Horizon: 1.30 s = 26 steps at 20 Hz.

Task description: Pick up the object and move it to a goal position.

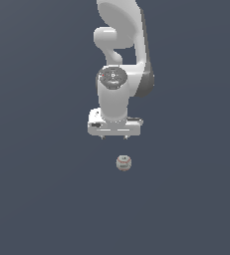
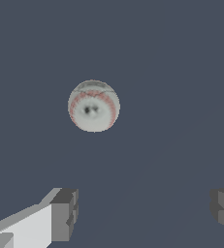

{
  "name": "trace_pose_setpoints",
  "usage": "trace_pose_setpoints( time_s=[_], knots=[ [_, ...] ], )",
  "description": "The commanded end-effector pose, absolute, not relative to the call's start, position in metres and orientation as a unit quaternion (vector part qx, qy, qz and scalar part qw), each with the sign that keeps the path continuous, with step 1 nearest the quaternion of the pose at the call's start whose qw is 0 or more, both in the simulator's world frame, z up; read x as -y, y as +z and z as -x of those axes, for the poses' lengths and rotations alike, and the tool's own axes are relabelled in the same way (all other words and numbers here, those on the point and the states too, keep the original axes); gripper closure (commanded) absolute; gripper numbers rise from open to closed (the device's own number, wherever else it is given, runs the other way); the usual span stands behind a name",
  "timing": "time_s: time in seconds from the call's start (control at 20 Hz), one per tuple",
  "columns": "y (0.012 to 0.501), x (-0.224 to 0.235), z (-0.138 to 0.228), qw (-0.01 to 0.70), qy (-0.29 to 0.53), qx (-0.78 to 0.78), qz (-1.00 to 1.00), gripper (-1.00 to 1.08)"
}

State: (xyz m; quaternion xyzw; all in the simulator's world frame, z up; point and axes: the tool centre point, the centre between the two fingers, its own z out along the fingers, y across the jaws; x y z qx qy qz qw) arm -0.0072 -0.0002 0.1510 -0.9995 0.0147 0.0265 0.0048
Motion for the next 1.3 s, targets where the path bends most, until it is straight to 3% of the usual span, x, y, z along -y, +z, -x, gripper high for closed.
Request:
trace_pose_setpoints(
  time_s=[0.0,0.5,1.25],
  knots=[
    [0.151,0.0,0.007,0.005,0.026,-0.015,1.0,-0.92],
    [0.155,-0.027,-0.001,0.01,0.015,0.022,1.0,-0.92],
    [0.15,-0.028,-0.007,0.008,0.014,0.081,0.997,-0.92]
  ],
)
